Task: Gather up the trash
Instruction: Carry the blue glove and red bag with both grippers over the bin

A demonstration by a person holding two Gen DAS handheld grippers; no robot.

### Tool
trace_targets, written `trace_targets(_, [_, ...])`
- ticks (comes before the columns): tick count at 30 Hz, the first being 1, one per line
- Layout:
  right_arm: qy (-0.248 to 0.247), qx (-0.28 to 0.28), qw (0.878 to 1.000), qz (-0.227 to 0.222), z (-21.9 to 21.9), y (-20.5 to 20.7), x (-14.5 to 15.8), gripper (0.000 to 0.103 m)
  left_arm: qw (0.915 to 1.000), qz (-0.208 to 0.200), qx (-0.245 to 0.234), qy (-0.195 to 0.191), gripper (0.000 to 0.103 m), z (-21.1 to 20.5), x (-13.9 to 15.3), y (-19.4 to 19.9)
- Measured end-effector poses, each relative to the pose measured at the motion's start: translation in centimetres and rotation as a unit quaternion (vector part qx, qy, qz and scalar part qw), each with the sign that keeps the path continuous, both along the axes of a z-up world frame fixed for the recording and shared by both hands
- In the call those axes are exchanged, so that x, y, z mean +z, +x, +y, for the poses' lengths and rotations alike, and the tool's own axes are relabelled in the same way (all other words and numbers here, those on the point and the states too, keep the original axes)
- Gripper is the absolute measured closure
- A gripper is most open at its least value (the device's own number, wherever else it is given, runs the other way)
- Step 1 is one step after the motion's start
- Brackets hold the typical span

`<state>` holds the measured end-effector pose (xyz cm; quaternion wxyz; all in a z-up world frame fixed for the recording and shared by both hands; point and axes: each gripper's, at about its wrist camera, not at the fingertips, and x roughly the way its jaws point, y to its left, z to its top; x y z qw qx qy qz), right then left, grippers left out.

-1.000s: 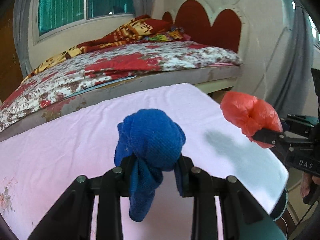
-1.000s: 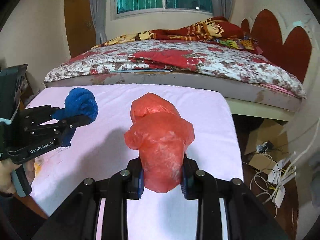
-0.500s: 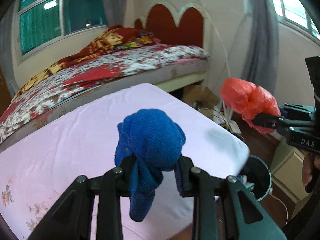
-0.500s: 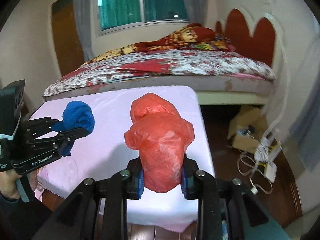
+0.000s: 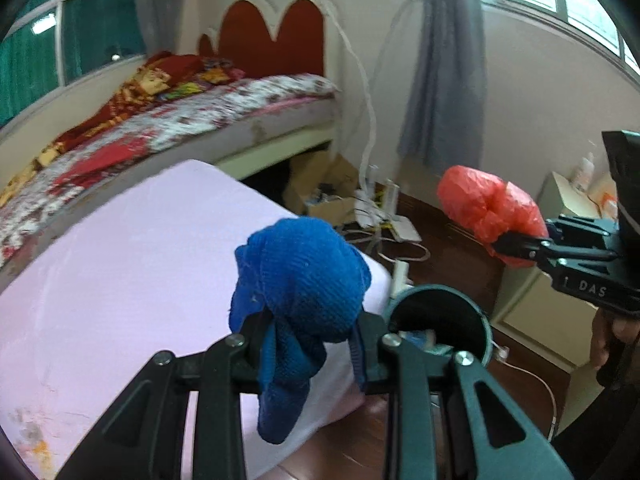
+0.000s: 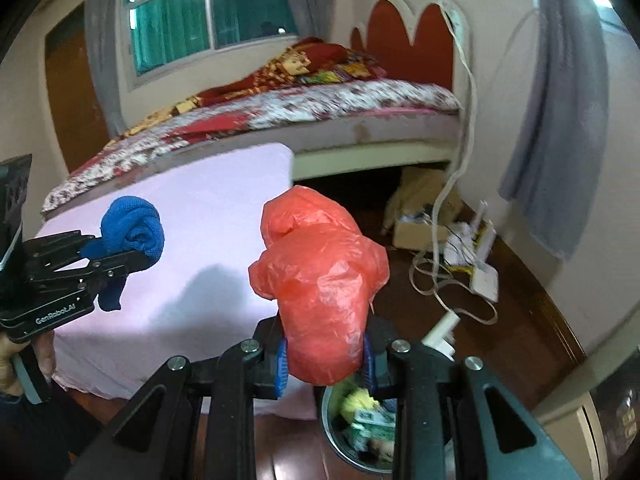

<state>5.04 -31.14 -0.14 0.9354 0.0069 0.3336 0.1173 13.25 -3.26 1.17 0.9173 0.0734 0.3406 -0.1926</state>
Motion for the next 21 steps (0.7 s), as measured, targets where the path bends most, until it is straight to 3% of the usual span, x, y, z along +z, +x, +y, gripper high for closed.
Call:
trace_targets(11, [-0.013,-0.055,0.997,0.059,-7.7,-2.2,-5.8,0.073,0.9952,0.064,-0.074,0.007,0.072,-8.7,-5.6,-1.1])
trace_targets(21, [-0.055,-0.044,0.989,0.127,-9.3,-0.2,-11.8,0.073,0.9866,0.129,-0.099,0.012,0.071,-12.9,-10.4,0.8])
